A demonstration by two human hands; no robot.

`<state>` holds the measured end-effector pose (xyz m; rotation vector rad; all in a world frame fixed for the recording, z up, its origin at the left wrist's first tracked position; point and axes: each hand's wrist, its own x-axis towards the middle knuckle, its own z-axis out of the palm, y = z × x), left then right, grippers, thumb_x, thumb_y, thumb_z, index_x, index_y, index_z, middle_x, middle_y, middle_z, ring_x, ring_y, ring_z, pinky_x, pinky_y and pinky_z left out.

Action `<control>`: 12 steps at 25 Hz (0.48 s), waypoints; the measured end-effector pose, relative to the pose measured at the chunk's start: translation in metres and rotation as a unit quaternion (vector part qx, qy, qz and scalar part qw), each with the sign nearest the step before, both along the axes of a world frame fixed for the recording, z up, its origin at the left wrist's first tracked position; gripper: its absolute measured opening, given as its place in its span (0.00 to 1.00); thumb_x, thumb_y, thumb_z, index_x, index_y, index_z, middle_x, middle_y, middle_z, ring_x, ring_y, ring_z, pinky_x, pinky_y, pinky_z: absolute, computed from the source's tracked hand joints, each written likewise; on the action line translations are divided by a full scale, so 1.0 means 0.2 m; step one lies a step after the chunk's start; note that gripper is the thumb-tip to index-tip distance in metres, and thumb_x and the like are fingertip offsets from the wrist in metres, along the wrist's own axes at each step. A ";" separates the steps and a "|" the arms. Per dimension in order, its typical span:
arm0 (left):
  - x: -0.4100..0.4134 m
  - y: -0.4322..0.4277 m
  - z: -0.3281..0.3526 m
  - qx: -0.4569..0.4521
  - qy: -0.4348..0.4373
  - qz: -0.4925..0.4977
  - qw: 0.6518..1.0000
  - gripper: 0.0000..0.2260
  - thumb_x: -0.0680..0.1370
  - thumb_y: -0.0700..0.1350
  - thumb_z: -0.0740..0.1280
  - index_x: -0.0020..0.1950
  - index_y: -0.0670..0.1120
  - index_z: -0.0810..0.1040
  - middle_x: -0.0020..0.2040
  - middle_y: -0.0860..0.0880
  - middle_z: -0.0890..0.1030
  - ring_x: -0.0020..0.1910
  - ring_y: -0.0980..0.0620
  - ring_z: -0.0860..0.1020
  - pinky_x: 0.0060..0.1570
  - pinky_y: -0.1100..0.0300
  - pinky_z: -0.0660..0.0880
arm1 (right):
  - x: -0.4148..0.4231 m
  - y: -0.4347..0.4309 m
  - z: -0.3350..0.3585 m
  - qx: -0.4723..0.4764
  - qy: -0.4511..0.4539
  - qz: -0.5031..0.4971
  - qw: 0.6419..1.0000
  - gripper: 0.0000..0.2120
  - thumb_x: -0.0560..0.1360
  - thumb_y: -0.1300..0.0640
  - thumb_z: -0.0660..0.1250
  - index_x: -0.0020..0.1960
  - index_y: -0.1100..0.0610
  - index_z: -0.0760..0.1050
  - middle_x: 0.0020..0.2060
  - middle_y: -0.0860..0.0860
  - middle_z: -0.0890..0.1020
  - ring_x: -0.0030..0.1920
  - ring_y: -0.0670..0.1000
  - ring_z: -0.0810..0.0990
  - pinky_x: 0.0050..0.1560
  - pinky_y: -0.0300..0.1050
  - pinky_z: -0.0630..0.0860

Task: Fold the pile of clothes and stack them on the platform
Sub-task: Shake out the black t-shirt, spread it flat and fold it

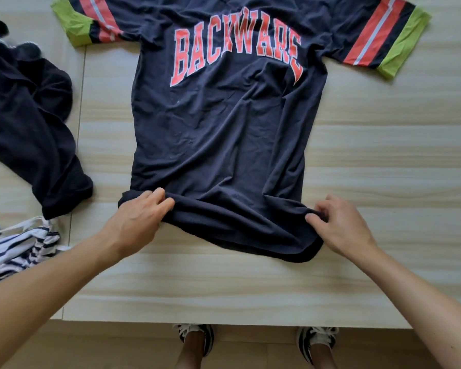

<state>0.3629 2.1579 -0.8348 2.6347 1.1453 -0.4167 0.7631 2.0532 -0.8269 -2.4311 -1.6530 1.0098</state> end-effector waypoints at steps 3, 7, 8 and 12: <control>-0.11 -0.05 0.12 -0.108 0.000 -0.037 0.994 0.16 0.64 0.34 0.65 0.46 0.51 0.71 0.42 0.53 0.70 0.37 0.47 0.75 0.32 0.52 0.74 | 0.09 -0.11 0.15 0.037 0.023 -0.100 0.994 0.17 0.72 0.60 0.70 0.30 0.59 0.65 0.28 0.54 0.71 0.33 0.58 0.71 0.35 0.54 0.66; -0.11 -0.17 0.23 -0.274 0.071 -0.057 0.957 0.16 0.70 0.44 0.62 0.56 0.56 0.73 0.48 0.58 0.72 0.47 0.51 0.78 0.46 0.55 0.75 | 0.25 -0.41 0.14 -0.263 -0.081 -0.062 0.959 0.14 0.70 0.49 0.67 0.33 0.56 0.68 0.26 0.50 0.76 0.33 0.57 0.77 0.36 0.48 0.73; -0.09 -0.17 0.22 -0.275 0.061 -0.051 0.958 0.15 0.71 0.50 0.62 0.57 0.57 0.74 0.50 0.58 0.73 0.48 0.52 0.77 0.47 0.54 0.75 | 0.26 -0.46 0.13 -0.330 -0.105 -0.039 0.937 0.13 0.68 0.44 0.65 0.36 0.53 0.71 0.30 0.50 0.79 0.36 0.57 0.80 0.39 0.49 0.76; -0.04 -0.12 0.04 -0.061 -0.031 0.190 0.979 0.16 0.72 0.54 0.70 0.56 0.49 0.76 0.55 0.49 0.73 0.52 0.44 0.74 0.48 0.47 0.76 | 0.18 -0.34 0.06 -0.195 -0.117 -0.075 0.971 0.26 0.73 0.36 0.66 0.64 0.51 0.71 0.58 0.52 0.79 0.57 0.58 0.80 0.48 0.52 0.77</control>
